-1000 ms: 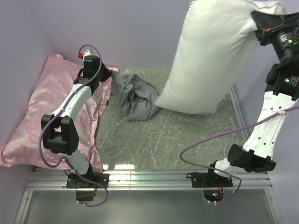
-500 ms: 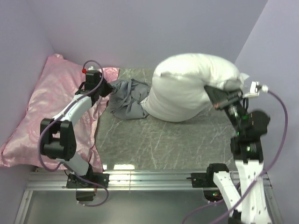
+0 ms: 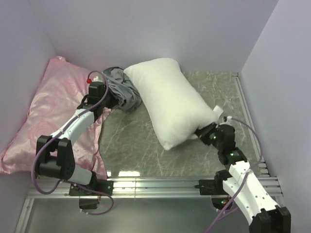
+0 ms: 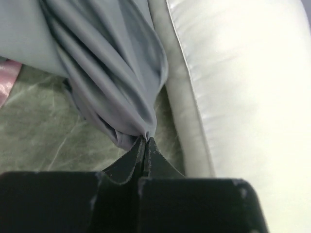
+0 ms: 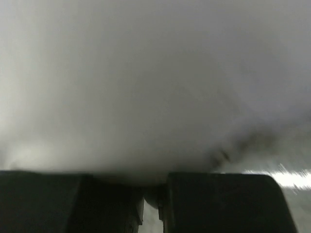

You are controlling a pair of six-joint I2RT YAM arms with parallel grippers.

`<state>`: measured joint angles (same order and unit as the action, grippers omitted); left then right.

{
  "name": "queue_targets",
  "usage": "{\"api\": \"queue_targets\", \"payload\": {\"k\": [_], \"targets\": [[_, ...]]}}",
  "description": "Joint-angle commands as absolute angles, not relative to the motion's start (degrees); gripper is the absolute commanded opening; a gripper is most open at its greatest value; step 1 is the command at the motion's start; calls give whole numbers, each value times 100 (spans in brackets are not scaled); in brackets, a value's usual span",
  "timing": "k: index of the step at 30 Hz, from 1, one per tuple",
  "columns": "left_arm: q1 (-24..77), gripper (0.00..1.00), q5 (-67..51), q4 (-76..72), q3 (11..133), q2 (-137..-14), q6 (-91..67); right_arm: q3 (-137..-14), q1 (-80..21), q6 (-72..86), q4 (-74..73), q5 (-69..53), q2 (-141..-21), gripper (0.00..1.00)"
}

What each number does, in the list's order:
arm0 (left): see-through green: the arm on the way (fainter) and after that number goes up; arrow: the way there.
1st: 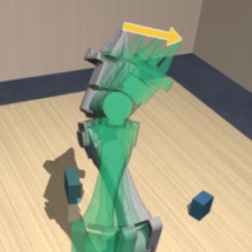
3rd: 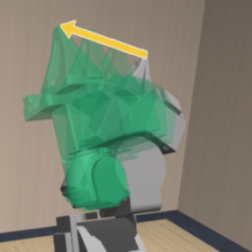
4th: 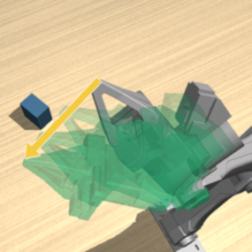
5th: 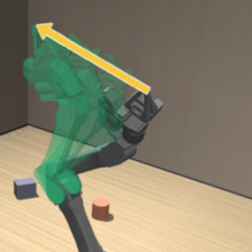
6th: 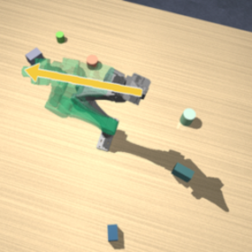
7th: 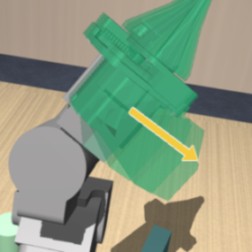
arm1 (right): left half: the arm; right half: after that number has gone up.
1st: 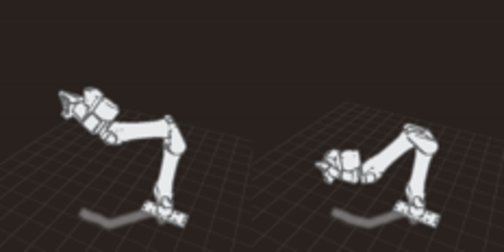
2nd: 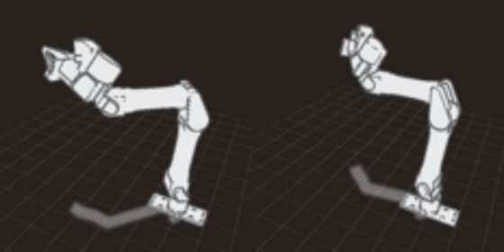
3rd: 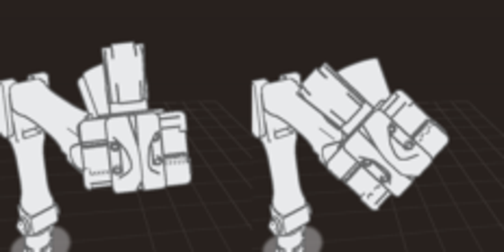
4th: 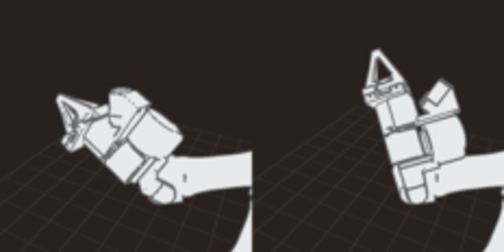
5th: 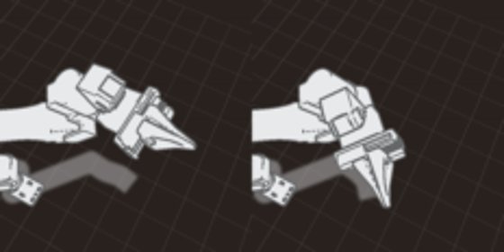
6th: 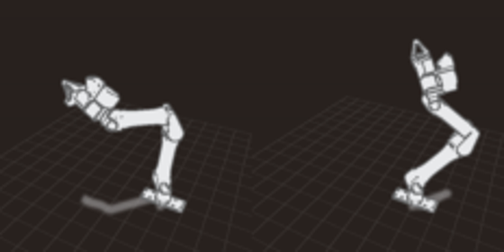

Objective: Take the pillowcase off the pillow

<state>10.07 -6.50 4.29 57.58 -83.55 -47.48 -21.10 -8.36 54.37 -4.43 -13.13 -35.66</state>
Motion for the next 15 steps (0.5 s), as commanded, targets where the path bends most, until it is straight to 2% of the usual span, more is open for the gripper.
{"api": "queue_targets", "payload": {"k": [1,9,12,15], "targets": [[1125,0,-782,263,5678,-7849,-4720,-1855,-1274,5537,-905,-704,-3410,0],[1343,0,-467,378,5179,-7499,-4789,-2855,-1275,5054,-2177,-352,-2814,0],[1634,0,-220,430,4879,-6999,-4895,-3163,-1275,4870,-2390,-290,-2550,14],[2178,0,165,815,4895,-6436,-4782,-3532,-1283,4606,-2663,-325,-2470,39]]}}
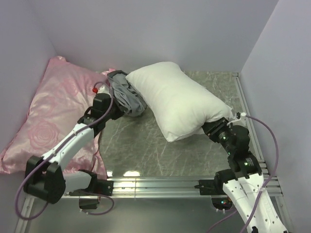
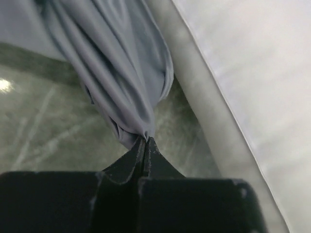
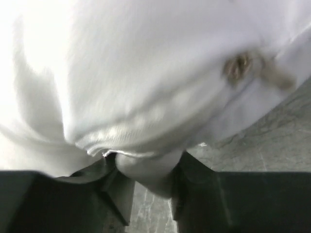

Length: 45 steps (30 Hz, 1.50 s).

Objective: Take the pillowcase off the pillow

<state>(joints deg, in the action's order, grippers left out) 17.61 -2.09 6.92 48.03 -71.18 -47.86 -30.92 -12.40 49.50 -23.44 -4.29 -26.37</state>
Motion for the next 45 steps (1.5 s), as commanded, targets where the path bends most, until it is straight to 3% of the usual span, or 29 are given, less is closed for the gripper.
{"api": "queue_targets", "payload": {"k": [1,3,7,8,9,10,15,21,30,33,39,45], "targets": [[2275,0,245,939,4930,-6321,-4764,-3733,-1283,4492,-2785,-325,-2452,42],[2390,0,413,1220,4974,-5996,-4632,-3875,-1274,4404,-2830,-378,-2391,55],[2382,25,711,1546,4948,-5792,-4448,-4480,-1274,4035,-3118,-641,-2680,70],[2382,26,729,1573,4931,-5809,-4412,-4500,-1274,4025,-3094,-694,-2750,72],[2391,28,695,1582,4896,-5870,-4412,-4456,-1274,3991,-2989,-834,-2821,90],[2382,32,660,1521,4852,-5897,-4421,-4447,-1274,3964,-2988,-844,-2873,96],[2320,43,220,1178,4475,-6038,-4491,-4167,-1283,3964,-2867,-879,-3234,97],[2320,65,-26,1388,4614,-5846,-4158,-4534,-1274,3754,-3391,-905,-2980,99],[2320,70,-1142,1687,5036,-5625,-3797,-6194,-1274,3199,-4649,-1933,-2892,100],[2329,98,-1414,1635,5062,-5441,-3718,-6441,-1283,3164,-4423,-1890,-3128,100],[2329,99,-1064,2118,5493,-5212,-3551,-6601,-1275,3112,-3185,-2356,-4130,100],[2329,99,-818,2303,5643,-4940,-3481,-6680,-1283,2830,-3050,-1188,-4386,100]]}}
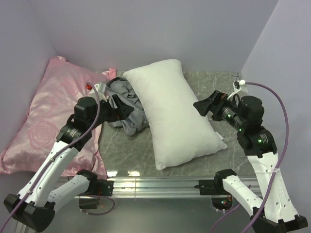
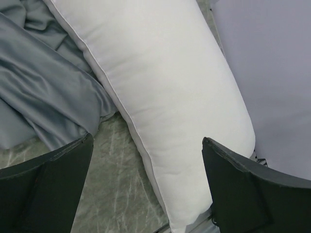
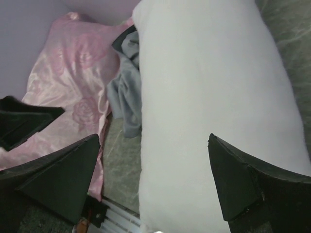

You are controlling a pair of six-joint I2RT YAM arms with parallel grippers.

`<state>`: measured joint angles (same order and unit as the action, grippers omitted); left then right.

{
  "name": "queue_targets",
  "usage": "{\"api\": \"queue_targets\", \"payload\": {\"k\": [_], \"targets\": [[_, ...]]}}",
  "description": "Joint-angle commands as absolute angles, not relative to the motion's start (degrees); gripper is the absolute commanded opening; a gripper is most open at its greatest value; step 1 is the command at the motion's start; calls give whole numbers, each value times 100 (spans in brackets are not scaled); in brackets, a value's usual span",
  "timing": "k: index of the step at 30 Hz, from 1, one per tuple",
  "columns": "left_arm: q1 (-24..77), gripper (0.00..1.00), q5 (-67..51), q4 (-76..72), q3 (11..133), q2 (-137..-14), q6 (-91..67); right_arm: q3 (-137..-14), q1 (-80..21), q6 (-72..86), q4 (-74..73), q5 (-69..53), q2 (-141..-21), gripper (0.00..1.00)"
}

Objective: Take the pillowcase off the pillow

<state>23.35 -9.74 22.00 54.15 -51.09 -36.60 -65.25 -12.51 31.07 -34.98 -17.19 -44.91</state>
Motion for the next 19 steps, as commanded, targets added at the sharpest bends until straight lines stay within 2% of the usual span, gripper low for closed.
{"api": "queue_targets", "payload": {"k": [1,19], "targets": [[2329,99,-687,2329,5634,-4887,-3472,-6671,-1275,2830,-3050,-882,-4360,100],[2329,99,-606,1934,5265,-4316,-3270,-6153,-1266,2707,-2778,-352,-3947,100]]}}
